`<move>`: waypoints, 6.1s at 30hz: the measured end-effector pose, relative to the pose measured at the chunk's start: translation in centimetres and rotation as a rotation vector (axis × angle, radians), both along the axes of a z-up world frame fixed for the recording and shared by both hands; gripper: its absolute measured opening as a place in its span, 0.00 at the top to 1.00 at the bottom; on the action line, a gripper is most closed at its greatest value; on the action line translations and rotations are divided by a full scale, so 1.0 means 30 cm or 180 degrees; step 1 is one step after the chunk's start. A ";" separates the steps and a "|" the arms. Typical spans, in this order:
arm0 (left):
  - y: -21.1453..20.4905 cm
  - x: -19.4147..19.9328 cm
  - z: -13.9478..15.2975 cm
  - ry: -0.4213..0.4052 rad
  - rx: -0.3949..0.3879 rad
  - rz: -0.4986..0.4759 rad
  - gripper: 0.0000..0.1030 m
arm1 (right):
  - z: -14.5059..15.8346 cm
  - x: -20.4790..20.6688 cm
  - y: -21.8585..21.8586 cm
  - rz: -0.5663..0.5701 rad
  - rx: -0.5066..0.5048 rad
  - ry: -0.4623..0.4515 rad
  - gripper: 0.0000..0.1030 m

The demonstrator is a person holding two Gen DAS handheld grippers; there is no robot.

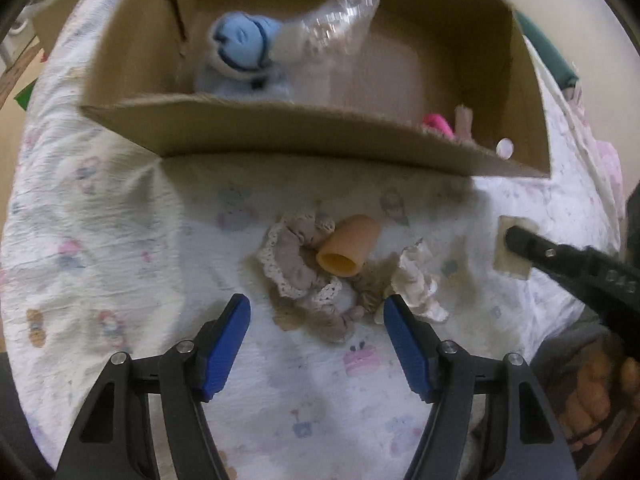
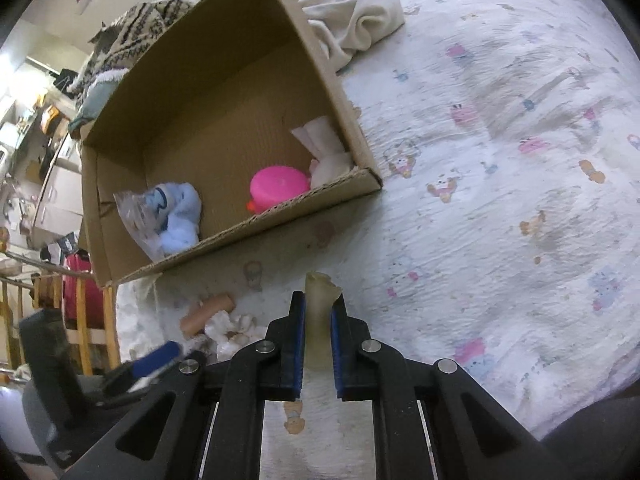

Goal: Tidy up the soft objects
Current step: 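Grasp the lace scrunchie with the left gripper while the right grasps the beige pad, then carry the lace scrunchie and beige pad over the cardboard box, then open both grippers to drop the scrunchie and pad into the box, then withdraw both grippers from the box toward the remaining items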

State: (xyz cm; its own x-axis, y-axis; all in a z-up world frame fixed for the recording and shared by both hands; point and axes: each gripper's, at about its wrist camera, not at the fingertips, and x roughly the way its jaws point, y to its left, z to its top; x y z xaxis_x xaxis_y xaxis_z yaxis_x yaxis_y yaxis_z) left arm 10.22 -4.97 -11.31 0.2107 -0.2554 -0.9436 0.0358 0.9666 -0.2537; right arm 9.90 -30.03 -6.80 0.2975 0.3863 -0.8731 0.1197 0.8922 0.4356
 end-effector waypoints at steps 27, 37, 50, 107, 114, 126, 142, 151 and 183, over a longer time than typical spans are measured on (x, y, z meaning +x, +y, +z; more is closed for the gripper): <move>0.125 -0.095 0.107 -0.0127 0.0246 0.0147 0.93 | 0.023 -0.038 -0.009 0.0092 0.0102 -0.0054 0.88; 0.222 -0.217 0.232 -0.0358 0.0336 0.0374 0.93 | 0.072 -0.076 0.005 0.0188 0.0075 -0.0212 0.88; 0.235 -0.221 0.395 -0.0911 0.0597 0.0487 0.93 | 0.177 -0.103 0.020 0.0313 0.0178 -0.0637 0.88; 0.086 0.309 0.365 -0.1535 0.0397 0.0159 0.93 | 0.157 0.253 0.087 0.0471 0.0052 -0.0885 0.87; 0.082 0.308 0.359 -0.1497 0.0218 0.0169 0.93 | 0.142 0.264 0.098 0.0508 -0.0018 -0.0836 0.87; 0.071 0.312 0.341 -0.1387 0.0160 0.0154 0.74 | 0.128 0.279 0.109 0.0536 0.0021 -0.0788 0.87; 0.027 0.302 0.348 -0.1436 0.0427 0.0087 0.38 | 0.140 0.273 0.121 0.0532 0.0050 -0.0874 0.66; 0.032 0.304 0.338 -0.1408 0.0450 0.0100 0.38 | 0.150 0.278 0.100 0.0396 0.0029 -0.0894 0.29; 0.116 0.140 0.369 -0.1400 0.0614 0.0237 0.38 | 0.219 0.128 0.093 0.0381 0.0060 -0.0896 0.29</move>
